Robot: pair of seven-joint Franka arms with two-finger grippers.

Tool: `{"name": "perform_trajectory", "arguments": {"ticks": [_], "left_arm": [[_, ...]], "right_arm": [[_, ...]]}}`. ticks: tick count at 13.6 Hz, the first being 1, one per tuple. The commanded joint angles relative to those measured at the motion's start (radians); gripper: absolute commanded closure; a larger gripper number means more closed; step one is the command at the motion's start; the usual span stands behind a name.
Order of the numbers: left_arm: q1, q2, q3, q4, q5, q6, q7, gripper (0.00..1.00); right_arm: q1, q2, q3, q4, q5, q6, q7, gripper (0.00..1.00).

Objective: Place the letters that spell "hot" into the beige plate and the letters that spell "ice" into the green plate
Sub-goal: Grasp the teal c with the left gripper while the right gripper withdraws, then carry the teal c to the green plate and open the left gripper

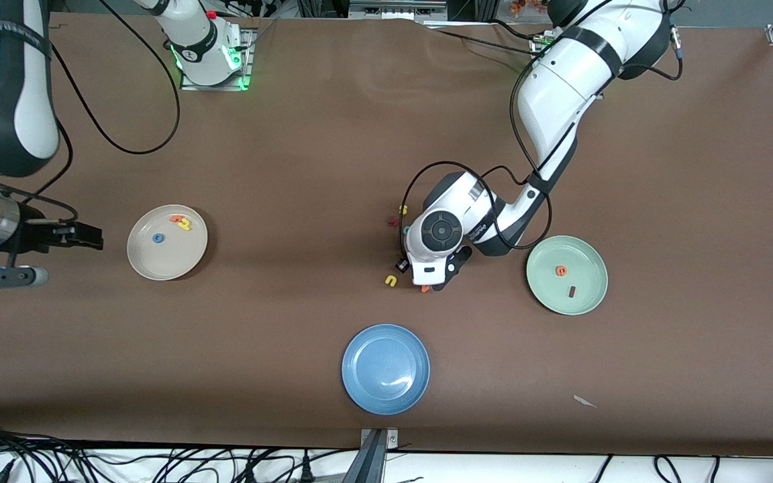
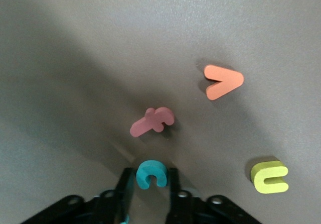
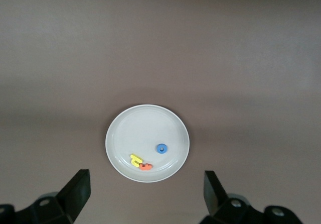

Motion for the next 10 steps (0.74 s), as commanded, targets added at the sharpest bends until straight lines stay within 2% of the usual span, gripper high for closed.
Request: {"name": "perform_trajectory", "arguments": {"ticks": [1,4,6,7,9,10], "left_arm": [[-0.012,0.010,0.013,0.024,-0.021,-0.006,-0.012,0.81],[-0.011,-0.006,0.012,0.030,-0.022,-0.015,-0.039,0.91],[-0.001,-0.045,0.010,0.030,-0.020,-0.047,-0.038,0.91],[0.005,-0.053,0.011,0.036,-0.012,-0.086,-0.035,0.91],[0.032,-0.088,0.013,0.035,-0.006,-0.139,-0.018,0.96],[0.060,-0.105,0.012,0.035,-0.006,-0.173,0.022,0.96]], "right_arm": [[-0.009,-0.038,0.007,0.000,0.012,-0.029,0.047,0.00],[-0.008,-0.041,0.007,0.003,0.012,-0.032,0.114,0.00],[-0.030,-0.044,0.027,0.003,0.015,-0.037,0.191,0.00],[-0.085,-0.047,0.086,0.003,0.007,-0.041,0.202,0.00],[-0.237,-0.085,0.270,0.002,-0.026,-0.042,0.213,0.00],[-0.262,-0.092,0.306,0.002,-0.049,-0.042,0.213,0.00]]}}
